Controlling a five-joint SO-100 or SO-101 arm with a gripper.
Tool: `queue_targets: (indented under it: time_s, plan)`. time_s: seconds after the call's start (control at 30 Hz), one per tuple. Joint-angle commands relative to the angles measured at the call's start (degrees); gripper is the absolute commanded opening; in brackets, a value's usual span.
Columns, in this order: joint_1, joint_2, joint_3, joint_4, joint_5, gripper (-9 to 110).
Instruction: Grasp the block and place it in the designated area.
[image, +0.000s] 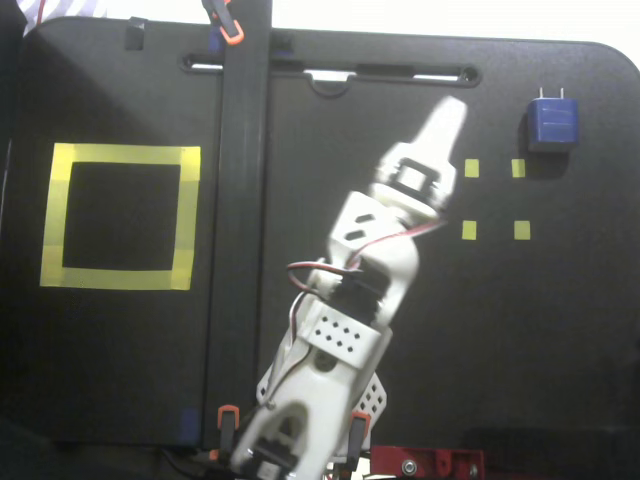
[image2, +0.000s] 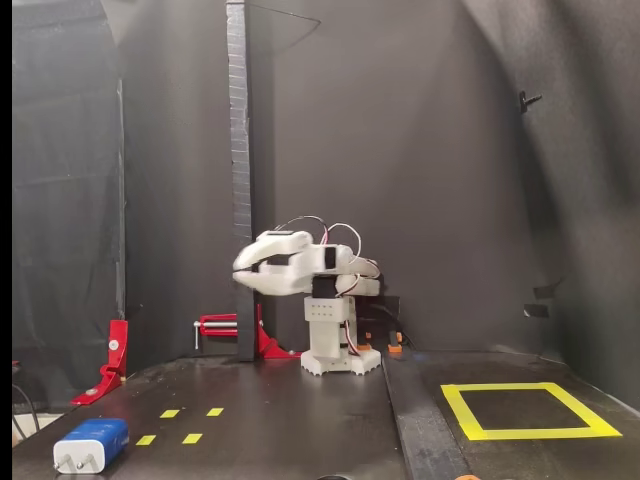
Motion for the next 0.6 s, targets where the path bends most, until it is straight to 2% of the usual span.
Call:
queue_targets:
  time_s: [0.0, 0.3, 0.57]
  plan:
    - [3.78, -0.09, 0.18, 0.09, -0.44, 0]
    - [14.06, -0.18, 0.18, 2.20, -0.35, 0]
    - [15.64, -0.18, 0.18, 3.60, -0.18, 0]
